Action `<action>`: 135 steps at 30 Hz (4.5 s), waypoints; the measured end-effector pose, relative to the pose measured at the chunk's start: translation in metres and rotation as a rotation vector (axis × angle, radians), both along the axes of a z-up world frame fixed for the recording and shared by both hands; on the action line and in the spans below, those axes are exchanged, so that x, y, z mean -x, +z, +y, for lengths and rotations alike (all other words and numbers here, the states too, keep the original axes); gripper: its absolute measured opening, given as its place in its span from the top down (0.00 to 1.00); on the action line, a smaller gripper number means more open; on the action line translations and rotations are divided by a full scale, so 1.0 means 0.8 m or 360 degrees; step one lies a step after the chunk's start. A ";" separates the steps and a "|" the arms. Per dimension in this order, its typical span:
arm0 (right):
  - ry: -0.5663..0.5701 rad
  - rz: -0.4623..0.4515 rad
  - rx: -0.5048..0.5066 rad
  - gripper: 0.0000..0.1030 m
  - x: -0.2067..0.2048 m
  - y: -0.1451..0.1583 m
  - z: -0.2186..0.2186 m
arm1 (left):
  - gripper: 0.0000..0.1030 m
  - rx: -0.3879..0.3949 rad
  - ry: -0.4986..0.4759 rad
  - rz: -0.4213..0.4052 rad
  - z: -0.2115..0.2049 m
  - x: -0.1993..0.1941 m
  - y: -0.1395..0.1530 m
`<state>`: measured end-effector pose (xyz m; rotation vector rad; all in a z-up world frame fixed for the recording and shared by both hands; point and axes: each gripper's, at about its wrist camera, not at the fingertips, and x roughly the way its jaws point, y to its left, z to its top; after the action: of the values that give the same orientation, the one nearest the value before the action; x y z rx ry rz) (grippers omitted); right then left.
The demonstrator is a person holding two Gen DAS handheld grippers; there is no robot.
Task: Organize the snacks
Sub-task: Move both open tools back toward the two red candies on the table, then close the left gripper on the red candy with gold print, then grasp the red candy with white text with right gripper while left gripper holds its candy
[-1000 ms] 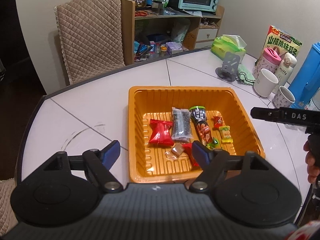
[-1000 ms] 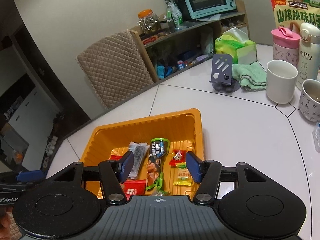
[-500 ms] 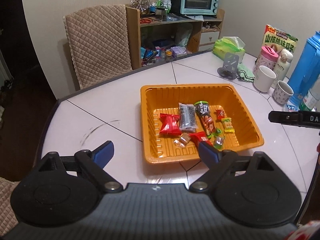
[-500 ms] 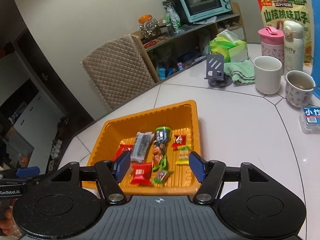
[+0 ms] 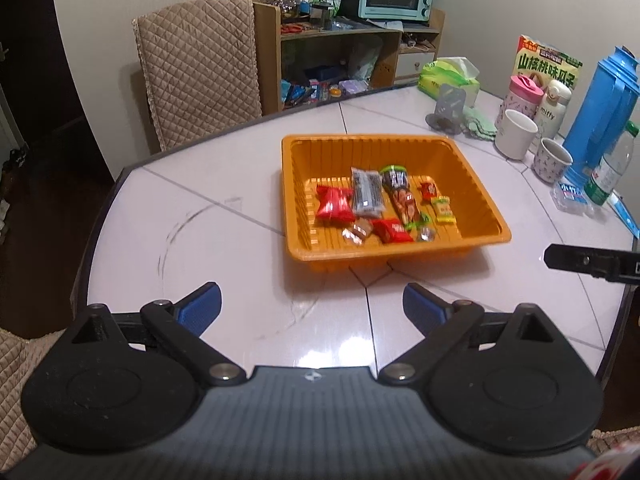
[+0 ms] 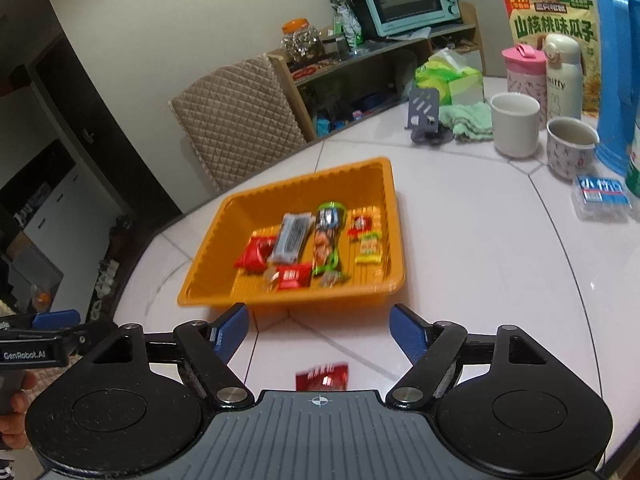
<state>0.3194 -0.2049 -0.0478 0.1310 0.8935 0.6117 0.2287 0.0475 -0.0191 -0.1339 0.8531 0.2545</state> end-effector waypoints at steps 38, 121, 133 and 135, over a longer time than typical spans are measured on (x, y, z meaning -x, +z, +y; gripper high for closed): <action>-0.0058 0.0244 0.0288 0.23 0.089 -0.083 -0.022 | 0.11 0.0112 -0.0353 0.0172 -0.094 0.038 -0.093; 0.0633 -0.0085 0.0284 0.33 -0.019 -0.137 0.049 | 0.80 0.0057 -0.0119 0.0205 -0.014 -0.011 -0.120; 0.0861 -0.0130 0.0410 0.58 -0.037 -0.163 0.075 | 0.80 0.0065 -0.0023 0.0216 0.000 0.001 -0.120; 0.0874 -0.0139 0.0420 0.61 -0.036 -0.165 0.079 | 0.80 0.0064 -0.0016 0.0215 0.001 0.002 -0.120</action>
<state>0.3485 -0.1420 -0.1797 -0.3896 0.9196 0.9915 0.2274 0.0486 -0.1148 -0.1509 0.9933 0.2394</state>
